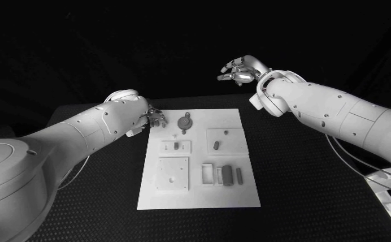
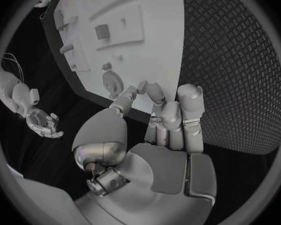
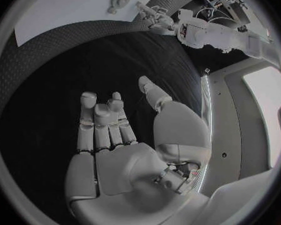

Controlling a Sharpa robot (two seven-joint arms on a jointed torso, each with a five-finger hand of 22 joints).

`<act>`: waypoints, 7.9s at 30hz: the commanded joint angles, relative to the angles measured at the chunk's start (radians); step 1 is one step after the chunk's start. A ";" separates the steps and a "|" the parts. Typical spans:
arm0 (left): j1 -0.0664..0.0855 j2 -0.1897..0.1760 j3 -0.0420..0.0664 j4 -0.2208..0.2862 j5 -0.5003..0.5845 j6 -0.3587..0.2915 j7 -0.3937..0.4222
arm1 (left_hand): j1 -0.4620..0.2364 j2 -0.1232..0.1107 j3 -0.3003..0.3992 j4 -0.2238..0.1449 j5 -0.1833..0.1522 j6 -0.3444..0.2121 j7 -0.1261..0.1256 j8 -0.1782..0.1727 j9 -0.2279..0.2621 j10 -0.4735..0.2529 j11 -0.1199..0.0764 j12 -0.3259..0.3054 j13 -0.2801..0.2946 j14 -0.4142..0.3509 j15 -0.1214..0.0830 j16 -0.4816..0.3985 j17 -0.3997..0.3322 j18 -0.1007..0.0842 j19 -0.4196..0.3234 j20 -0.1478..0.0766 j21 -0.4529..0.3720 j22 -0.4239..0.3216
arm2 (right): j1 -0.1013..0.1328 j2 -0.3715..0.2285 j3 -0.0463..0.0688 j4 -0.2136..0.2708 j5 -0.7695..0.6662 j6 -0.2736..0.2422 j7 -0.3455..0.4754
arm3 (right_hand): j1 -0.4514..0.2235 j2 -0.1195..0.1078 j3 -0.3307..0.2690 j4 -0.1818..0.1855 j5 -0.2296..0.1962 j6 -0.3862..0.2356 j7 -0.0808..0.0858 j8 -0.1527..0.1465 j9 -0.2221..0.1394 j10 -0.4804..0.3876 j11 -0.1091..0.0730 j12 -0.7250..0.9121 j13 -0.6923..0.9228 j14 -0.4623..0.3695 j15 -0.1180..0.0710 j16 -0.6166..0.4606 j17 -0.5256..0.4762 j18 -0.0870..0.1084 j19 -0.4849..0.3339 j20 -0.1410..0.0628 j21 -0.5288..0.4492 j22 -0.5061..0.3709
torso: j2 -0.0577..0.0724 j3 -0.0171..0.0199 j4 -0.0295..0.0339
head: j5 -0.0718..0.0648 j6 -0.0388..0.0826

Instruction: Assemble the parts on the task board

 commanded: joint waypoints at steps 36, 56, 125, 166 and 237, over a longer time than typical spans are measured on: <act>-0.002 0.009 0.001 -0.005 0.041 0.010 0.038 | 0.117 0.115 0.123 -0.056 0.001 0.023 0.005 0.005 -0.010 -0.001 0.003 0.016 -0.017 0.016 0.004 -0.032 0.030 0.113 -0.013 0.011 0.021 0.019 | 0.000 0.008 0.001 -0.004 -0.002 0.005 0.004 | -0.003 0.008 -0.003 -0.002 0.005 -0.003 0.007 -0.001 -0.002 0.000 0.000 0.004 -0.003 -0.003 -0.003 0.003 -0.002 0.013 -0.005 0.000 -0.005 0.013 | 0.002 0.0023 0.0009 | -0.003 -0.010; 0.009 -0.040 0.006 0.054 0.174 -0.008 0.024 | 0.139 0.145 0.158 -0.076 -0.001 0.101 -0.018 0.057 0.011 0.013 -0.017 0.019 -0.034 0.032 -0.012 -0.036 0.076 0.100 -0.018 0.011 0.028 0.018 | 0.000 -0.006 0.001 -0.009 -0.002 0.007 0.002 | -0.004 0.007 -0.004 -0.002 0.005 -0.003 0.007 0.000 -0.002 0.000 0.000 0.005 -0.004 -0.003 -0.003 0.003 -0.002 0.013 -0.005 0.000 -0.005 0.013 | 0.002 0.0020 0.0037 | 0.000 -0.009; -0.005 -0.240 -0.059 0.606 -0.100 -0.210 -0.126 | 0.034 0.140 0.230 -0.078 0.240 0.172 -0.055 0.197 0.028 0.083 -0.043 0.028 -0.102 0.078 -0.033 -0.031 0.187 0.067 -0.010 0.003 0.044 0.018 | 0.001 0.077 0.001 -0.150 0.113 0.045 0.068 | 0.009 0.011 0.013 -0.002 0.005 -0.102 0.062 0.026 -0.056 -0.067 0.113 -0.760 -0.876 -0.310 0.248 -1.042 -0.485 -0.144 -0.647 0.185 -0.609 -0.179 | -0.035 -0.0075 0.0321 | 0.017 -0.058; -0.050 -0.238 -0.059 0.585 -0.133 -0.275 -0.108 | 0.021 0.143 0.251 -0.081 0.236 0.173 -0.057 0.207 0.022 0.086 -0.045 0.034 -0.104 0.084 -0.034 -0.024 0.199 0.067 -0.007 0.000 0.051 0.018 | 0.002 0.073 0.001 -0.144 0.129 0.049 0.067 | 0.001 0.013 0.008 0.013 0.005 -0.103 0.062 0.033 -0.065 -0.056 0.113 -0.771 -0.905 -0.292 0.244 -1.057 -0.480 -0.141 -0.637 0.185 -0.622 -0.175 | -0.034 -0.0075 0.0319 | 0.016 -0.067; -0.055 -0.239 -0.059 0.607 -0.200 -0.184 -0.124 | 0.002 0.144 0.259 -0.081 0.263 0.174 -0.058 0.219 0.015 0.088 -0.044 0.042 -0.106 0.087 -0.033 -0.021 0.207 0.063 -0.009 0.001 0.055 0.017 | 0.002 0.073 0.001 -0.152 0.134 0.065 0.069 | -0.001 0.015 0.003 0.017 0.005 -0.104 0.062 0.036 -0.070 -0.052 0.113 -0.774 -0.918 -0.295 0.247 -1.069 -0.479 -0.143 -0.638 0.185 -0.631 -0.171 | -0.032 -0.0068 0.0320 | 0.023 -0.076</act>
